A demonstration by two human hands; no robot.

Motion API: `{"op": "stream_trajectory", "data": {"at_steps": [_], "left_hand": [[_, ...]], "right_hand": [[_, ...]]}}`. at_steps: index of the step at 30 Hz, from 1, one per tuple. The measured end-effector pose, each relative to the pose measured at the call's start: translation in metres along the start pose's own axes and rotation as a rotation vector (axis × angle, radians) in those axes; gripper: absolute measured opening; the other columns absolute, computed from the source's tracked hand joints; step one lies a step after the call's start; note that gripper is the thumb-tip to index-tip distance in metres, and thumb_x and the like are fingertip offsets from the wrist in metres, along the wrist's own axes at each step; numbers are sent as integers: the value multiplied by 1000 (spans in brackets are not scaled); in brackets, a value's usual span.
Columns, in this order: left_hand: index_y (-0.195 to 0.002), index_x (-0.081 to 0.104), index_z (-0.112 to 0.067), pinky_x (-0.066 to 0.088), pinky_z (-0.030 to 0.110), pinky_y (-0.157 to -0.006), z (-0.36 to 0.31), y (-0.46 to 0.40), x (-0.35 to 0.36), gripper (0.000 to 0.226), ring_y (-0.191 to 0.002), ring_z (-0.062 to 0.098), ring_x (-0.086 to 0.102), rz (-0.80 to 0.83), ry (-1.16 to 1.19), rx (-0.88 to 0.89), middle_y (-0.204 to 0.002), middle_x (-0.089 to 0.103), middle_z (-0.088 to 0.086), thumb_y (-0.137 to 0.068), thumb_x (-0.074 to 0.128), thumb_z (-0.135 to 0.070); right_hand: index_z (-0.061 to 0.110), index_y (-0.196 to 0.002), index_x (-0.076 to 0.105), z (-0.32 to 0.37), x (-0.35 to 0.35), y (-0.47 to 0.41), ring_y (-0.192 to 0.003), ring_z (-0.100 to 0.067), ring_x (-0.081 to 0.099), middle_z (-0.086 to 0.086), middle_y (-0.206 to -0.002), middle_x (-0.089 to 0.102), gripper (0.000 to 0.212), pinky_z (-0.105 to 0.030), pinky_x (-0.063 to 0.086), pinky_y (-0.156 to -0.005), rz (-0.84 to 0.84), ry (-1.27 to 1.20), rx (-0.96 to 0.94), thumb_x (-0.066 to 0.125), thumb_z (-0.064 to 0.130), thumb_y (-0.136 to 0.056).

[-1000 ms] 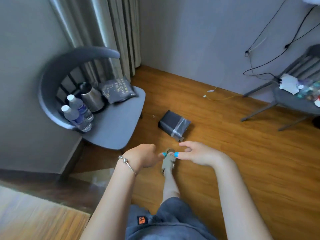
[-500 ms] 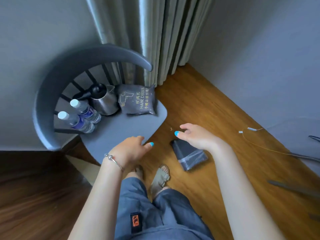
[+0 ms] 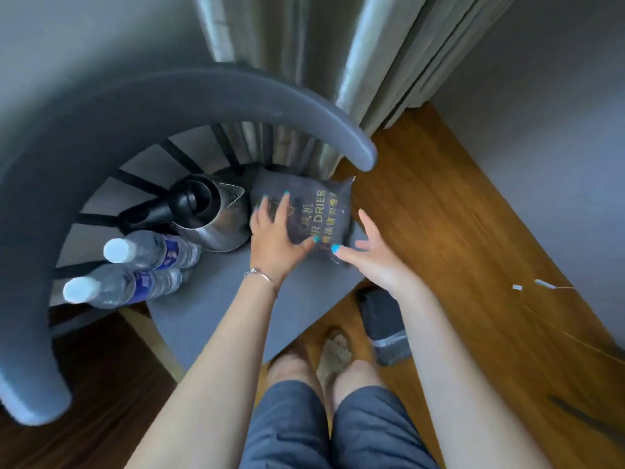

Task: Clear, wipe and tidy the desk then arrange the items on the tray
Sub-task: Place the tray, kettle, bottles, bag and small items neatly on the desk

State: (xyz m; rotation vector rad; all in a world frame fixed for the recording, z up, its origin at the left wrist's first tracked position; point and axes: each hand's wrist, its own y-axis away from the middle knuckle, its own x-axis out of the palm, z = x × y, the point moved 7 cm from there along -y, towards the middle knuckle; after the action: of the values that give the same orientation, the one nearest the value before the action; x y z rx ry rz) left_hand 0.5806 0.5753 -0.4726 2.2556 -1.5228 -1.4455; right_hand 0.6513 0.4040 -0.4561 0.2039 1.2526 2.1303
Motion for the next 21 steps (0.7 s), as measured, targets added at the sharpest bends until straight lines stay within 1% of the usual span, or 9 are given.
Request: {"op": "stream_trajectory", "data": {"at_steps": [1,2,3,4,7,11,15,18,21], "left_hand": [[-154,17,-28,10,38,-116,10,-17,3,104,-143,37,9,-18,-61,-34,-158,6,22,-72,79,-47],[-154,13,-30,11,40,-115,17,-31,7,111,-142,39,10,-23,-125,-53,-158,2,23,-68,80,-51],[-154,10,-32,13,41,-115,22,-42,13,116,-142,40,11,-20,-183,-58,-157,0,25,-65,80,-54],[-154,8,-33,15,42,-114,24,-50,19,119,-141,41,12,-20,-235,-60,-157,0,26,-62,81,-56],[-153,10,-29,22,44,-108,30,-60,33,124,-131,41,27,-69,-317,-95,-148,21,27,-56,81,-61],[-134,39,-26,30,42,-96,40,-55,40,105,-115,36,38,-155,-243,-130,-126,39,17,-46,81,-66],[-115,51,-30,26,43,-105,46,-41,52,85,-127,37,26,-183,-62,-68,-143,24,15,-43,86,-59],[-117,57,-26,17,31,-111,52,-22,65,77,-137,37,13,-205,134,-22,-153,9,19,-51,90,-46],[-116,60,-25,15,19,-107,66,4,72,76,-133,35,17,-295,280,-127,-155,3,15,-50,93,-42]], "right_hand": [[38,-154,6,3,2,-20,-121,0,45,-5,-155,31,95,-4,45,-77,-27,-57,-21,72,20,-88],[36,-154,5,5,3,-38,-131,-6,41,-3,-158,28,100,-13,44,-92,-58,-91,-45,74,15,-86],[34,-155,5,8,3,-55,-137,-11,36,-1,-158,27,104,-24,40,-106,-92,-91,-72,76,11,-83],[32,-155,6,10,3,-69,-140,-13,34,2,-158,26,107,-30,35,-111,-117,-64,-100,79,10,-80],[32,-154,9,10,11,-100,-138,-14,35,2,-157,28,114,-26,35,-106,-97,29,-111,85,12,-72],[34,-147,23,3,6,-113,-130,-21,44,-6,-143,40,107,-38,43,-106,-95,151,-156,88,12,-65],[32,-142,28,-15,-2,-103,-123,-17,51,0,-137,46,100,-25,45,-94,-9,209,-169,86,7,-65],[28,-146,24,-30,-1,-91,-124,-15,49,1,-138,44,108,-27,44,-100,35,210,-186,87,2,-63],[27,-147,21,-38,4,-87,-124,-19,49,-3,-138,45,115,-34,45,-102,64,264,-204,89,2,-58]]}}
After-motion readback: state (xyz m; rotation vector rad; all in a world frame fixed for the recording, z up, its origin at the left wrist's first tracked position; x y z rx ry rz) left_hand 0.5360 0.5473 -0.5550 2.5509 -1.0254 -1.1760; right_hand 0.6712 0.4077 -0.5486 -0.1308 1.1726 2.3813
